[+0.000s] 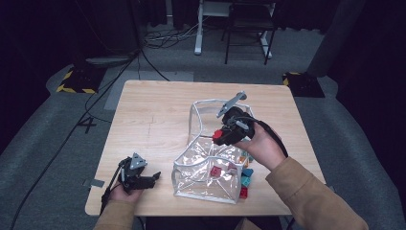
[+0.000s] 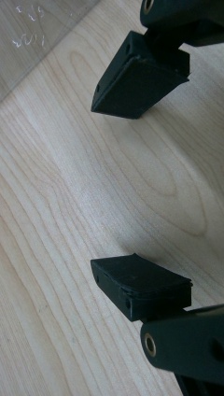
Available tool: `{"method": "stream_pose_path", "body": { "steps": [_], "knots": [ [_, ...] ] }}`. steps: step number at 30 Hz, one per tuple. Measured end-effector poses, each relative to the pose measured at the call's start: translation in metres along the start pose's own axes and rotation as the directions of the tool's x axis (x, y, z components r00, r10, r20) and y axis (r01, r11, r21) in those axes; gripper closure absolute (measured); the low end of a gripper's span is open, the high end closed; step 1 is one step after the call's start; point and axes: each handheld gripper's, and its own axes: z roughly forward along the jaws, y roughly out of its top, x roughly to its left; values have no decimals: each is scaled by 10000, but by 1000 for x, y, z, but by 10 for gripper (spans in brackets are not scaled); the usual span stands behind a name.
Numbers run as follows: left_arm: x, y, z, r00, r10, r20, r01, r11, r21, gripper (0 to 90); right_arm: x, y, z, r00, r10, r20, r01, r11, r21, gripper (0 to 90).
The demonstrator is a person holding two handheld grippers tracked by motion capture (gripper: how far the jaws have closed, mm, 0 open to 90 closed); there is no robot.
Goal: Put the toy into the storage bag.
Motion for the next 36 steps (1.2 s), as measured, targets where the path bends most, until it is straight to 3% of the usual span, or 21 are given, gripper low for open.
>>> {"method": "stream_pose_path", "body": {
  "steps": [3, 4, 12, 16, 26, 30, 36],
  "knots": [
    [0, 0, 0, 10000, 4, -1, -4, 10000, 2, 220, 1, 0, 0, 10000, -36, -67, 35, 10000, -52, 572],
    [0, 0, 0, 10000, 1, 0, -1, 10000, -1, 219, 1, -1, -1, 9999, 32, -110, -34, 9999, -160, 529],
    [0, 0, 0, 10000, 9, -14, -9, 10000, 5, 218, 2, -5, -21, 9997, 203, -154, -223, 9892, -1452, 476],
    [0, 0, 0, 10000, 4, -13, -4, 10000, -11, 218, 1, -13, -37, 9997, 244, -49, -249, 9735, -2271, 473],
    [0, 0, 0, 10000, 5, -12, -5, 10000, -8, 218, -8, -46, -79, 9954, 827, 481, -577, 9199, -3880, 472],
    [0, 0, 0, 10000, 2, -11, -2, 10000, 3, 219, -15, -64, -93, 9902, 1198, 715, -794, 9050, -4180, 471],
    [0, 0, 0, 10000, 2, -13, -2, 10000, -10, 218, -25, -93, -111, 9740, 1980, 1102, -1269, 8795, -4587, 463]
  ]
}}
